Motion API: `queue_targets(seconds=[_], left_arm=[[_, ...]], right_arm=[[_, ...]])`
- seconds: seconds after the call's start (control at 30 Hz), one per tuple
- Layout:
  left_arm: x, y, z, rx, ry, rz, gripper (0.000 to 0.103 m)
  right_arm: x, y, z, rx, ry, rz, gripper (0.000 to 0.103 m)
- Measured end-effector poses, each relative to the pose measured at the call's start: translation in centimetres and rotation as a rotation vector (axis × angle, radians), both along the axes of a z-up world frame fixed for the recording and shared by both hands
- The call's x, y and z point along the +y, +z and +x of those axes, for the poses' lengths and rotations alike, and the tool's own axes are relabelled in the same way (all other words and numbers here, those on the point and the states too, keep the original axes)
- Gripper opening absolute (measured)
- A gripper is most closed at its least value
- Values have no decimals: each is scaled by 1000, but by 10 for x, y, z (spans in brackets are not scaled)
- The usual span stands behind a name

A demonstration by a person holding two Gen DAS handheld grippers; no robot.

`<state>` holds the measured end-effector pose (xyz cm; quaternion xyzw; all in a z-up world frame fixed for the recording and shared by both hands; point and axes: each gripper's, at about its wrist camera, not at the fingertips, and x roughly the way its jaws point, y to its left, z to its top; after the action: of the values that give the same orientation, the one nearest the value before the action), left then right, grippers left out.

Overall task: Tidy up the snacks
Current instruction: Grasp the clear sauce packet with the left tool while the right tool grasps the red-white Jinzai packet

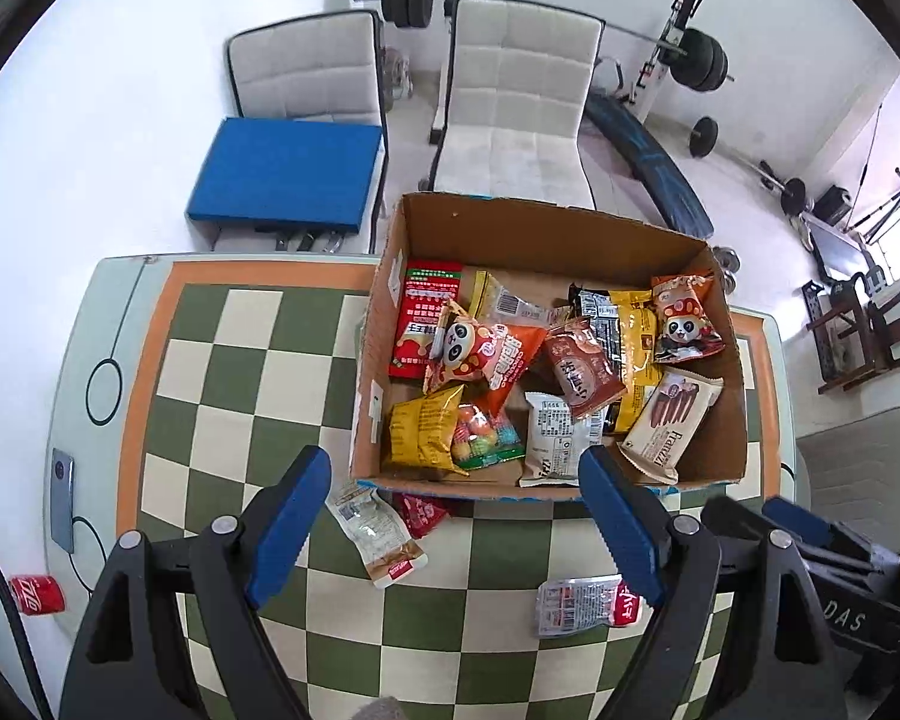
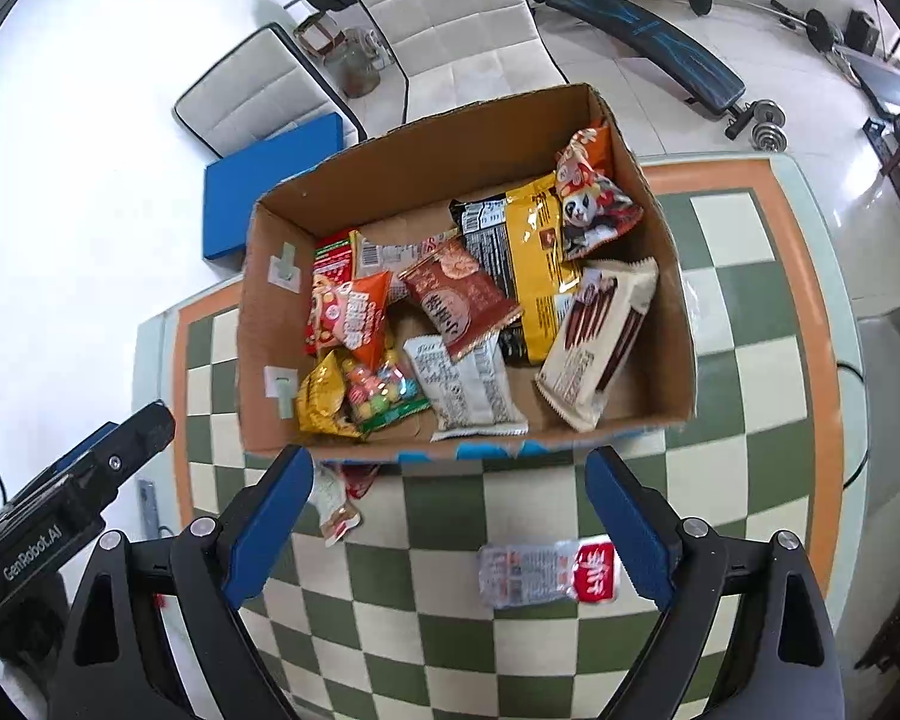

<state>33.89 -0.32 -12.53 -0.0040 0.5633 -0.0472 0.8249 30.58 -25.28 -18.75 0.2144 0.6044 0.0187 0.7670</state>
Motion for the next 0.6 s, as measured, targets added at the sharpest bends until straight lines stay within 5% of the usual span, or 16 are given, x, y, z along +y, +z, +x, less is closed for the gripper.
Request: queue_targets(seconds=[0.17,0.33,0.6], left_arm=[[10,-16,-29,-9,37,25,85],[26,-66,-53,84,82,100,85],[56,-135,-76,240,167,114,85]], right_arm=[[-4,-21,-40,55,-60,75,94],[-16,-103,-83,284,-227,246,94],[-27,-198,-107,481,-483,316,94]])
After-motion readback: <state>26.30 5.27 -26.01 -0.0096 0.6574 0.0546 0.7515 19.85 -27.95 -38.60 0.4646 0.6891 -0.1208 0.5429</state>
